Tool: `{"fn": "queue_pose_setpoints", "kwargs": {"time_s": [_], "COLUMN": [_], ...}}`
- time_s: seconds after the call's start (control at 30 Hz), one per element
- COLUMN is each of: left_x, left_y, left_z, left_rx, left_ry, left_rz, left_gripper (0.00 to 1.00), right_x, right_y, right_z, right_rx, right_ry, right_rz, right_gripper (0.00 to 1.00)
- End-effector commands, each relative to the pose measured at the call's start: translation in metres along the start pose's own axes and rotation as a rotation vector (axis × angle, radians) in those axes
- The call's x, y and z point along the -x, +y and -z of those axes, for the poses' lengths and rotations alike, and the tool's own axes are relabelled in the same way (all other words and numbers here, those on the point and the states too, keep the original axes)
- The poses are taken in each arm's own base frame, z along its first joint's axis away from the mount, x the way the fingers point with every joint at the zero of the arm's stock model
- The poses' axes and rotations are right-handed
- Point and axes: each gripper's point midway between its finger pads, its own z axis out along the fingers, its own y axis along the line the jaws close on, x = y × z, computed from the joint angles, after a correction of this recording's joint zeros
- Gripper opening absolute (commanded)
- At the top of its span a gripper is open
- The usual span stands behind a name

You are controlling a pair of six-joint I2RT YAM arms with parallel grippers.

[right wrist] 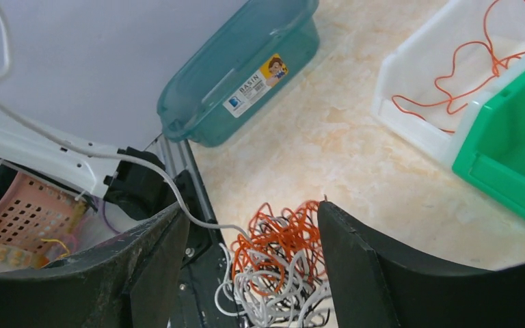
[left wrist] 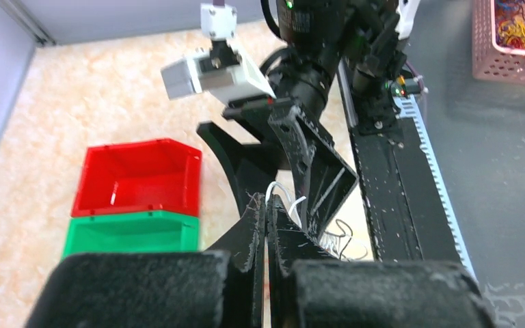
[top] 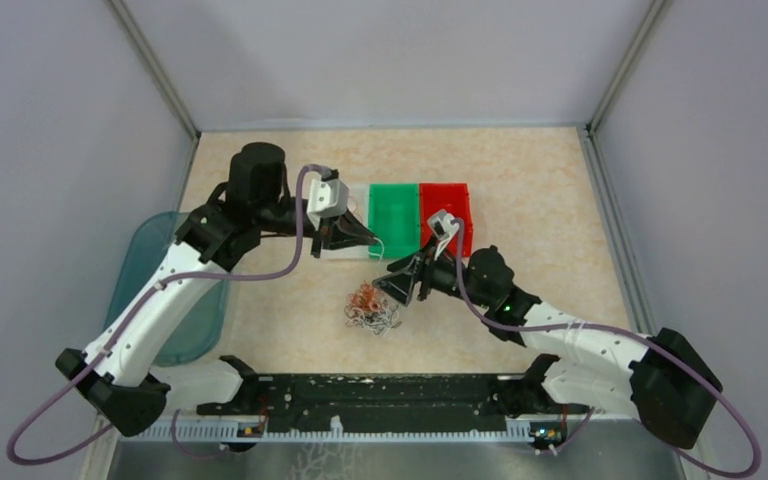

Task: Untangle the cables
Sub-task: Untie the cable.

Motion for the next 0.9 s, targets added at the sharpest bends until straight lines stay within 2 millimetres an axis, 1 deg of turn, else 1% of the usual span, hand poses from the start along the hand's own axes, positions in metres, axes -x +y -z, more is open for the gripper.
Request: {"fn": "queue_pose_setpoints", "kwargs": {"time_s": [0.0,0.17,0.33,0.47,0.6,0.73,0.87], "left_x": [0.051,0.074,0.090,0.102,0.129,0.163,0.201], "left_y": [0.003,0.005,0.000,-0.003,-0.004,-0.001,0.006], "left_z": [0.009,0.012,0.014,0.018,0.028,0.041,0.061], "left_rx": [0.039,0.055,0.034,0.030,0.061,0.122,0.232], "left_ry": [-0.121,-0.185,-0.221,-0.251,-0.312,-0.388,-0.484], "left_rz": [-0.107,-0.120,-0.109,-0.125,-0.181,-0.271,-0.398], "left_gripper": [0.00,0.00,0.00,0.00,0.00,0.00,0.00], "right_x": [0.028,0.024,0.021,0.005,-0.021,-0.044,-0.057], "right_y": [0.028,0.025,0.020,0.014,-0.001,-0.018,-0.028], "right_z": [-0.008,-0.023,-0.043,-0.054,-0.056,-0.050,-0.042], "right_rx": [0.114,0.118,0.105,0.092,0.055,-0.003,-0.043], "right_ry": [-0.086,-0.081,-0.076,-0.038,0.010,0.026,0.021], "right_rz": [0.012,-0.009,-0.028,-0.032,-0.049,-0.056,-0.053], "right_gripper": [0.69,0.64,0.59,0.56,0.55,0.56,0.57]}}
